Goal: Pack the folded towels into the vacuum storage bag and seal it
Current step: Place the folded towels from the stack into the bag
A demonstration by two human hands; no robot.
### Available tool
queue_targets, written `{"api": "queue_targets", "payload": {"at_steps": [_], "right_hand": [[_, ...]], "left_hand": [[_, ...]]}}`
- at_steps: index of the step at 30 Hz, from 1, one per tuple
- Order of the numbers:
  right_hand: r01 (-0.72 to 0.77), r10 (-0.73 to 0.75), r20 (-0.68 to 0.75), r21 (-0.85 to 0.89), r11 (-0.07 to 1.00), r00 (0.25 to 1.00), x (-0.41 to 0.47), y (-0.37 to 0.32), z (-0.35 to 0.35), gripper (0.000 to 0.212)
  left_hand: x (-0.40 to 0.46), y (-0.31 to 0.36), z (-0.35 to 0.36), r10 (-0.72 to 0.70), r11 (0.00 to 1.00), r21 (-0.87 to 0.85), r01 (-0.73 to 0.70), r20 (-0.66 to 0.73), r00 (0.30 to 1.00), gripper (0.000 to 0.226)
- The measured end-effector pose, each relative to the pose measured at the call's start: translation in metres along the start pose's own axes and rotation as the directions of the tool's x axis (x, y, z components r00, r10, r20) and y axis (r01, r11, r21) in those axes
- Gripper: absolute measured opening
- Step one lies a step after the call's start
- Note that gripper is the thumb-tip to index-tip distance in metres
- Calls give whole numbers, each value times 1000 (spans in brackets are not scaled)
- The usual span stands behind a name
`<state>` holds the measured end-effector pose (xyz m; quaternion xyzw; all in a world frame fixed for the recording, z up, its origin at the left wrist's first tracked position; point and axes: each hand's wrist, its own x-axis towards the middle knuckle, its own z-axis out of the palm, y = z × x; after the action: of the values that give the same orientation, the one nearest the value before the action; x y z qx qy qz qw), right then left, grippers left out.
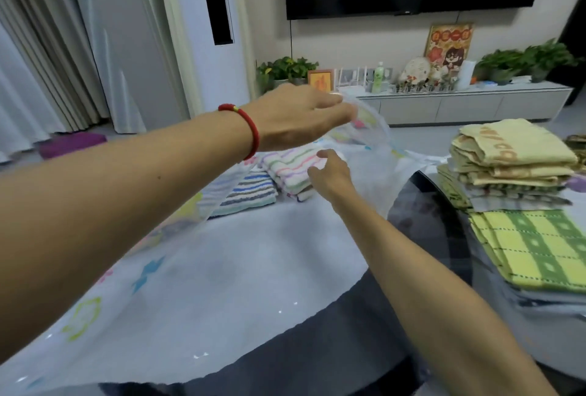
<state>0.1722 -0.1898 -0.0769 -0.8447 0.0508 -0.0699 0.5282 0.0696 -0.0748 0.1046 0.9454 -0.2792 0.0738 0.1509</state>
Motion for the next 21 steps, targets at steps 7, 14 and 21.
{"api": "queue_targets", "payload": {"at_steps": [7, 14, 21], "right_hand": [[421, -318, 451, -146, 895, 834, -106, 36, -138, 21], [-53, -141, -298, -560, 827, 944, -125, 158, -266, 28], [-498, 182, -508, -603, 623, 842, -103, 227, -296, 35]], "left_hand": [[-7, 12, 25, -2, 993, 120, 0, 20, 1000, 62], [-6, 16, 45, 14, 981, 192, -7, -33, 999, 68], [-14, 18, 49, 30, 976, 218, -32, 12, 999, 85]]}}
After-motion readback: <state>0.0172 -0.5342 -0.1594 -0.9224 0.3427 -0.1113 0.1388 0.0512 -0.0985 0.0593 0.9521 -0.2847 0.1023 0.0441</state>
